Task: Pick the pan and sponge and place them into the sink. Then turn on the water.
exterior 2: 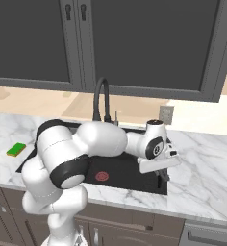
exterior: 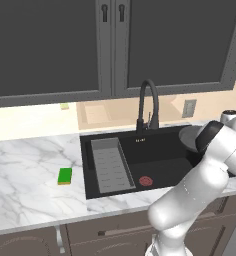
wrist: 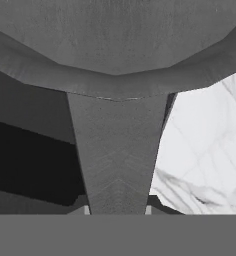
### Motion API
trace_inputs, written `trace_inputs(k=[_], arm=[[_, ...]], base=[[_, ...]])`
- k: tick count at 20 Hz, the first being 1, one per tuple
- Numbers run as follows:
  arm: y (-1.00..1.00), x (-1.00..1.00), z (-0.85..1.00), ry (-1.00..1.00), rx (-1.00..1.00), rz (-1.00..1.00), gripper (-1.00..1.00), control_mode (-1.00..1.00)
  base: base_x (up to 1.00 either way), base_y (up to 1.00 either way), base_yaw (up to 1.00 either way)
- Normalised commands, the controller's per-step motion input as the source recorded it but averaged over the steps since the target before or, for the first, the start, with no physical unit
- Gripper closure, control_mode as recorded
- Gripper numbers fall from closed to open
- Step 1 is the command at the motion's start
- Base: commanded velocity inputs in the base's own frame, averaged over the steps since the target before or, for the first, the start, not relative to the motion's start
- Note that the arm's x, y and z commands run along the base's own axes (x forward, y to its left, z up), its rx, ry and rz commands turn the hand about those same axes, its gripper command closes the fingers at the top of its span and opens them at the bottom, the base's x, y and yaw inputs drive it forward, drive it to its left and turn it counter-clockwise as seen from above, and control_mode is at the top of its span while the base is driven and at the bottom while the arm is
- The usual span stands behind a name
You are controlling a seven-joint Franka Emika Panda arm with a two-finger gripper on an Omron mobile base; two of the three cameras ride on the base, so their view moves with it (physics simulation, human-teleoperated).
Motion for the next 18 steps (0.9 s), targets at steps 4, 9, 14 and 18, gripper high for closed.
trace_inputs(k=[4, 9, 14, 18], arm=[[0.07, -0.08, 0.0, 0.02, 0.0, 0.1, 1.0, -1.0], [0.13, -0.04, 0.0, 0.0, 0.0, 0.08, 1.0, -1.0], [0.2, 0.02, 0.0, 0.0, 0.0, 0.04, 1.0, -1.0], [0.25, 0.11, 0.0, 0.0, 0.0, 0.0, 1.0, -1.0]], base=[[0.0, 0.0, 0.0], [0.0, 0.0, 0.0], [0.0, 0.0, 0.0], [0.0, 0.0, 0.0]])
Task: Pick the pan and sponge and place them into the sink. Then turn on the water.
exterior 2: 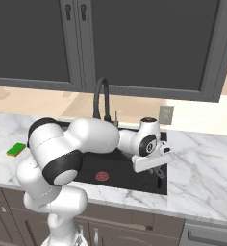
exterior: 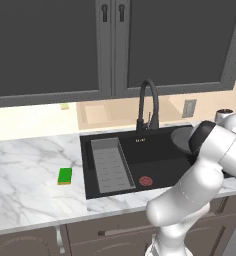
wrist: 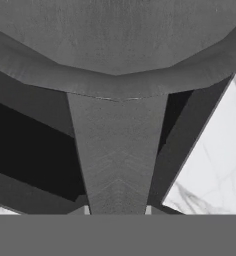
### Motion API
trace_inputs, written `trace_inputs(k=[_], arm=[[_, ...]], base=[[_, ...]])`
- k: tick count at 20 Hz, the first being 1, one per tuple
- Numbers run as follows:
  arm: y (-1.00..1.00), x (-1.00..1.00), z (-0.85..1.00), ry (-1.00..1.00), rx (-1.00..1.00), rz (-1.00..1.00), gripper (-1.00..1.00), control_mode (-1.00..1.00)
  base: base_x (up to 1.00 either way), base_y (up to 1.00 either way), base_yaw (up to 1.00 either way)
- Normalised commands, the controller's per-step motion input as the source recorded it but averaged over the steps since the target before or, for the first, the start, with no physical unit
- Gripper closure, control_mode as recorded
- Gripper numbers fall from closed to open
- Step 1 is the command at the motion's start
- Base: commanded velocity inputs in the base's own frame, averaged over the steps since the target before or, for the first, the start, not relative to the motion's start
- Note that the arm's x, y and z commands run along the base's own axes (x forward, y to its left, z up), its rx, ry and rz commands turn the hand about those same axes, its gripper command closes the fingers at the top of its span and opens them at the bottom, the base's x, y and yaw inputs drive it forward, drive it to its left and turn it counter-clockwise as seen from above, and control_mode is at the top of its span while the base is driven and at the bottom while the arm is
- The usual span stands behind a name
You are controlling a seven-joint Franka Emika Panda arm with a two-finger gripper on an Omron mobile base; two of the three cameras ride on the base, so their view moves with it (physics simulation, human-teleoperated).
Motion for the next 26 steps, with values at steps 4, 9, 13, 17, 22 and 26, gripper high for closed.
trace_inputs(k=[4, 9, 13, 17, 22, 26], arm=[[0.21, 0.13, 0.0, 0.0, 0.0, 0.0, 1.0, -1.0], [0.21, 0.11, 0.0, 0.0, 0.0, 0.0, 1.0, -1.0], [0.2, 0.1, 0.0, 0.0, 0.0, 0.0, 1.0, -1.0], [0.21, 0.06, 0.0, 0.0, 0.0, 0.02, 1.0, -1.0], [0.16, 0.0, 0.0, 0.0, 0.0, 0.06, 1.0, -1.0], [0.13, 0.04, -0.01, 0.02, 0.0, 0.05, 1.0, -1.0]], base=[[0.0, 0.0, 0.0], [0.0, 0.0, 0.0], [0.0, 0.0, 0.0], [0.0, 0.0, 0.0], [0.0, 0.0, 0.0], [0.0, 0.0, 0.0]])
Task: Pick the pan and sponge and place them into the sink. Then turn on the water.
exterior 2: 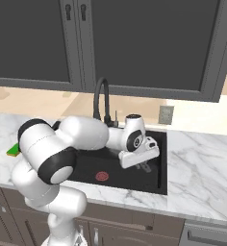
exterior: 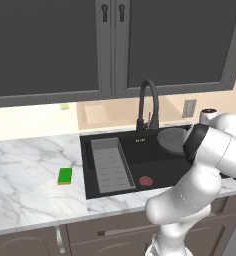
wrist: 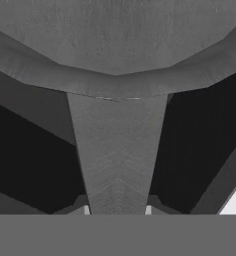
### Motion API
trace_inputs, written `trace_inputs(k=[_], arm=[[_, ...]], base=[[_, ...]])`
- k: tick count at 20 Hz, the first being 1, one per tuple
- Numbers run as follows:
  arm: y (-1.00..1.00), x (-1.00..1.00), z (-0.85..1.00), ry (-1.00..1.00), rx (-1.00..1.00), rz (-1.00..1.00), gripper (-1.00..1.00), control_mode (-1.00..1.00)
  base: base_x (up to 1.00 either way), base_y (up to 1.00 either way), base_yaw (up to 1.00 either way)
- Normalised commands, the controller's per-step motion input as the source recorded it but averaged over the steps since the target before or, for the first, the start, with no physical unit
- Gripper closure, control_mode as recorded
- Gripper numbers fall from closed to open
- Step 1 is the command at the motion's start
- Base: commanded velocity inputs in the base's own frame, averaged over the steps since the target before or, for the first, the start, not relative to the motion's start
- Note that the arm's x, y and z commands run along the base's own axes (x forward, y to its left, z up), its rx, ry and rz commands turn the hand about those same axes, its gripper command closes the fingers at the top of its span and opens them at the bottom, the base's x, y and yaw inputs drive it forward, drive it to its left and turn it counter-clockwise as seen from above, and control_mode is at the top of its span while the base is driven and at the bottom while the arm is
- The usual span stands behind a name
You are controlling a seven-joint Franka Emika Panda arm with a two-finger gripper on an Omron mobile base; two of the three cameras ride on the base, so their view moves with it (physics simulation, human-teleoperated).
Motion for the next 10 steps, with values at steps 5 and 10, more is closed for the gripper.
trace_inputs(k=[5, 10], arm=[[0.05, 0.08, -0.16, 0.06, 0.0, 0.03, 1.0, -1.0], [0.06, 0.13, -0.32, 0.05, 0.0, 0.02, 1.0, -1.0]], base=[[0.0, 0.0, 0.0], [0.0, 0.0, 0.0]])
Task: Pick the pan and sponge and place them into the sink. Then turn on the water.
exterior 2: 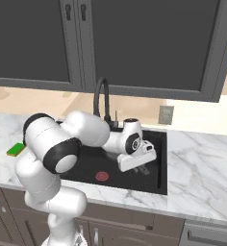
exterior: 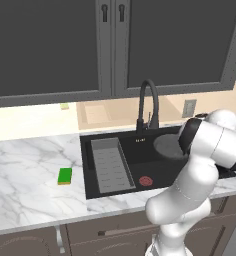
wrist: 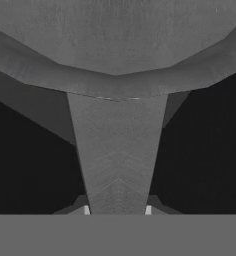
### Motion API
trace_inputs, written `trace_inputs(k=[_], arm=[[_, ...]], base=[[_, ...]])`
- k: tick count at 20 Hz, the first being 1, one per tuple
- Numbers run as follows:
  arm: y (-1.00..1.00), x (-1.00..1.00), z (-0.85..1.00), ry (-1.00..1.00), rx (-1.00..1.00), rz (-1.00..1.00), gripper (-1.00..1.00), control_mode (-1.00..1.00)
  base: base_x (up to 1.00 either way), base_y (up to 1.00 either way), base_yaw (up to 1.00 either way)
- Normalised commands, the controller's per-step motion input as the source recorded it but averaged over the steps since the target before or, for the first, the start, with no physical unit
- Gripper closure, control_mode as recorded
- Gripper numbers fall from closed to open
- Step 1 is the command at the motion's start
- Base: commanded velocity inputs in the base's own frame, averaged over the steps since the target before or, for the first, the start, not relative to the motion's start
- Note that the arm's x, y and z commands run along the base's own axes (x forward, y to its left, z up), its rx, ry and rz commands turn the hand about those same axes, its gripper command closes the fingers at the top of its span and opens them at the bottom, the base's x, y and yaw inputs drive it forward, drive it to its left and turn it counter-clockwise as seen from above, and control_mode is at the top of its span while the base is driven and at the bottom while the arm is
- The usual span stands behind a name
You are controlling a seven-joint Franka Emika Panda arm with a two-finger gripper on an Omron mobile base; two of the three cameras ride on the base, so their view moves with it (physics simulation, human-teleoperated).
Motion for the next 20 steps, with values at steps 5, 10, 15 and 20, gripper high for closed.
trace_inputs(k=[5, 10, 15, 20], arm=[[0.11, 0.18, -0.23, 0.02, 0.0, 0.01, 1.0, -1.0], [0.1, 0.07, -0.07, 0.02, 0.0, 0.02, 1.0, -1.0], [0.11, 0.1, -0.05, 0.0, 0.0, 0.02, 1.0, -1.0], [0.05, 0.12, -0.15, 0.0, 0.0, 0.02, 1.0, -1.0]], base=[[0.0, 0.0, 0.0], [0.0, 0.0, 0.0], [0.0, 0.0, 0.0], [0.0, 0.0, 0.0]])
